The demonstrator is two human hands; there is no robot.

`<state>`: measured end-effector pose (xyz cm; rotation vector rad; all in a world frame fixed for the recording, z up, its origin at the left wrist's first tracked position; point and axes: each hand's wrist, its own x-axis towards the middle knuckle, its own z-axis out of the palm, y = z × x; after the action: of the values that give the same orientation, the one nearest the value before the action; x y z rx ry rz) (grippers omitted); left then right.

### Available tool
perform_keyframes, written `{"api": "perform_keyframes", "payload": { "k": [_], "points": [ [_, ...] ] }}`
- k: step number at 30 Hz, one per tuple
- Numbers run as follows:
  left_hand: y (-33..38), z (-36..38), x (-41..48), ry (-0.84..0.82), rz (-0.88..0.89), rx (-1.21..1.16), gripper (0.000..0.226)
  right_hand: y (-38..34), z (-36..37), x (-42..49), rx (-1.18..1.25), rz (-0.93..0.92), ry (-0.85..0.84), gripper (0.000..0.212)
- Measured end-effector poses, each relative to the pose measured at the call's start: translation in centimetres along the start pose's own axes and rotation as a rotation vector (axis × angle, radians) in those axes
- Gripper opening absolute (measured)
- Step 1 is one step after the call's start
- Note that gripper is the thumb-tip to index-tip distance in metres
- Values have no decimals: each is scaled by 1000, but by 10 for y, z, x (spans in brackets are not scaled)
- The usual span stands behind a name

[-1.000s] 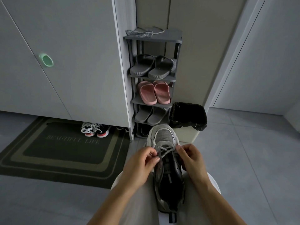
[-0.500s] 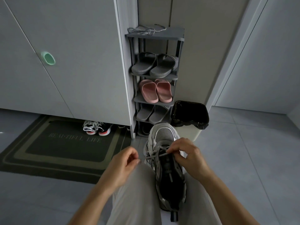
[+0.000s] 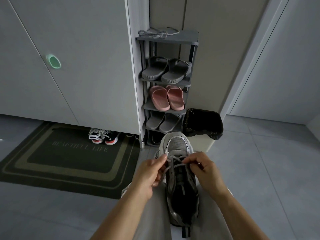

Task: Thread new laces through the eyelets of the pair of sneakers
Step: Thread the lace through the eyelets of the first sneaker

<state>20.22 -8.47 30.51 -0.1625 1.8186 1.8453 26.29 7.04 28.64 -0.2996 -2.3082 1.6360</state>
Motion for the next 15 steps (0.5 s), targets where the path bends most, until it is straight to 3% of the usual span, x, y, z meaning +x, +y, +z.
{"api": "perform_keyframes", "payload": {
  "k": [3, 5, 7, 10, 13, 15],
  "points": [
    [10, 14, 5, 61, -46, -185, 22, 1, 1, -1, 43, 19, 4, 62],
    [18, 22, 5, 25, 12, -254, 22, -2, 1, -1, 88, 45, 0, 56],
    [30, 27, 4, -50, 126, -180, 26, -9, 0, 0, 142, 76, -1, 45],
    [53, 30, 1, -145, 414, 279, 25, -24, -1, 6, 270, 85, -14, 23],
    [67, 31, -2, -317, 659, 839, 27, -38, 0, 18, 375, 188, -88, 48],
    [69, 29, -3, -462, 624, 1070, 26, -46, 0, 26, 423, 242, -188, 50]
  ]
}}
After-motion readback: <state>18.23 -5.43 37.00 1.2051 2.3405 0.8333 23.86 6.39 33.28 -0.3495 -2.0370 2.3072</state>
